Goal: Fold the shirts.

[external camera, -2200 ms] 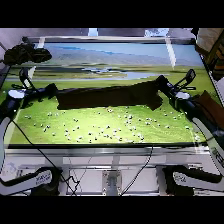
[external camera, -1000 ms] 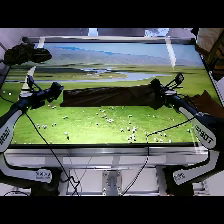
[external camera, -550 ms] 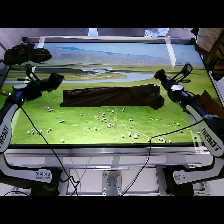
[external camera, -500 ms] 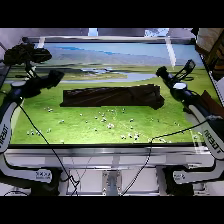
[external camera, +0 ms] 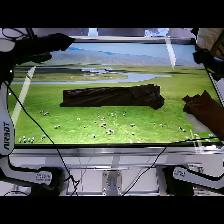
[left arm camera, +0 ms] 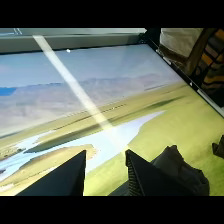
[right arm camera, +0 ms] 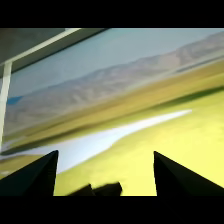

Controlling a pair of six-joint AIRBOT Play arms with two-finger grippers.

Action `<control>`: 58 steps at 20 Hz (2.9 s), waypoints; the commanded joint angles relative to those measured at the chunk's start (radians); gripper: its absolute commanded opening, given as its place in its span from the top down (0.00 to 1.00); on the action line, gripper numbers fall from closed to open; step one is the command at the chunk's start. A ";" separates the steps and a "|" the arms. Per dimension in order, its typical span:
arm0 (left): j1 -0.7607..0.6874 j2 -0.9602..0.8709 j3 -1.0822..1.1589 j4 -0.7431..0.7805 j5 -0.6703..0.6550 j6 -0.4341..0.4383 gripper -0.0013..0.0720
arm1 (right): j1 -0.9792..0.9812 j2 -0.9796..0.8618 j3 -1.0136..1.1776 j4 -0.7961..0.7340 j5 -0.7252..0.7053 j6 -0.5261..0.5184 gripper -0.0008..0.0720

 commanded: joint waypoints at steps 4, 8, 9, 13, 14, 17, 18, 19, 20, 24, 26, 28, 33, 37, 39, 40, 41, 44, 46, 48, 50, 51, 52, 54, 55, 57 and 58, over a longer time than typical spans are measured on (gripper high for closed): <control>-0.117 -0.003 0.088 0.198 0.024 -0.075 0.57 | -0.134 -0.180 0.024 -0.040 0.421 0.018 0.17; -0.134 -0.003 0.088 0.288 0.006 -0.155 0.57 | -0.041 -0.397 0.025 0.164 0.444 -0.029 0.17; -0.133 -0.003 0.088 0.301 -0.003 -0.169 0.57 | -0.010 -0.448 0.025 0.194 0.434 -0.048 0.17; -0.133 -0.003 0.088 0.375 -0.055 -0.214 0.57 | 0.122 -0.589 0.027 0.200 0.303 -0.119 0.17; -0.133 -0.004 0.088 0.394 -0.069 -0.225 0.57 | 0.149 -0.608 0.033 0.187 0.266 -0.121 0.17; -0.133 -0.011 0.088 0.419 -0.100 -0.233 0.57 | 0.220 -0.643 0.111 -0.005 0.271 -0.097 0.18; -0.133 -0.014 0.088 0.419 -0.105 -0.246 0.57 | 0.243 -0.647 0.136 -0.069 0.276 -0.078 0.23; -0.133 -0.016 0.088 0.419 -0.111 -0.248 0.57 | 0.260 -0.648 0.152 -0.099 0.278 -0.070 0.25; -0.133 -0.021 0.087 0.418 -0.117 -0.248 0.57 | 0.275 -0.649 0.161 -0.095 0.278 -0.071 0.28; -0.133 -0.039 0.085 0.418 -0.126 -0.251 0.57 | 0.317 -0.663 0.165 -0.029 0.307 -0.109 0.50; -0.134 -0.068 0.085 0.417 -0.148 -0.280 0.57 | 0.343 -0.664 0.165 -0.004 0.333 -0.130 0.52; -0.134 -0.114 0.085 0.414 -0.196 -0.304 0.57 | 0.372 -0.664 0.165 0.046 0.365 -0.181 0.58; -0.134 -0.227 0.085 0.415 -0.240 -0.299 0.96 | 0.436 -0.664 0.166 0.129 0.374 -0.281 0.95; -0.134 -0.315 0.085 0.514 -0.308 -0.341 0.97 | 0.449 -0.654 0.166 0.139 0.398 -0.281 0.95; -0.134 -0.358 0.085 0.618 -0.378 -0.383 0.97 | 0.449 -0.643 0.166 0.184 0.425 -0.281 0.95; -0.134 -0.377 0.085 0.643 -0.403 -0.389 0.97 | 0.449 -0.635 0.166 0.225 0.436 -0.282 0.95; -0.134 -0.399 0.085 0.650 -0.422 -0.389 0.97 | 0.449 -0.623 0.165 0.286 0.443 -0.298 0.95; -0.146 -0.460 0.085 0.643 -0.440 -0.407 0.97 | 0.449 -0.578 0.166 0.512 0.448 -0.392 0.95; -0.172 -0.498 0.085 0.641 -0.452 -0.408 0.97 | 0.451 -0.542 0.166 0.622 0.446 -0.425 0.95; -0.213 -0.532 0.085 0.646 -0.461 -0.407 0.97 | 0.451 -0.507 0.166 0.642 0.443 -0.435 0.95; -0.263 -0.561 0.085 0.650 -0.447 -0.407 0.97 | 0.451 -0.475 0.166 0.645 0.443 -0.434 0.95; -0.288 -0.573 0.085 0.651 -0.433 -0.407 0.97 | 0.451 -0.460 0.166 0.644 0.439 -0.435 0.95; -0.315 -0.582 0.085 0.650 -0.407 -0.407 0.97 | 0.451 -0.443 0.166 0.645 0.435 -0.435 0.95; -0.367 -0.586 0.085 0.640 -0.348 -0.407 0.97 | 0.450 -0.404 0.166 0.646 0.422 -0.449 0.95; -0.390 -0.586 0.087 0.624 -0.325 -0.407 0.97 | 0.449 -0.385 0.166 0.645 0.412 -0.464 0.95; -0.436 -0.586 0.087 0.571 -0.287 -0.403 0.97 | 0.448 -0.346 0.166 0.642 0.378 -0.465 0.95; -0.457 -0.586 0.092 0.546 -0.277 -0.399 0.97 | 0.448 -0.330 0.166 0.642 0.365 -0.464 0.95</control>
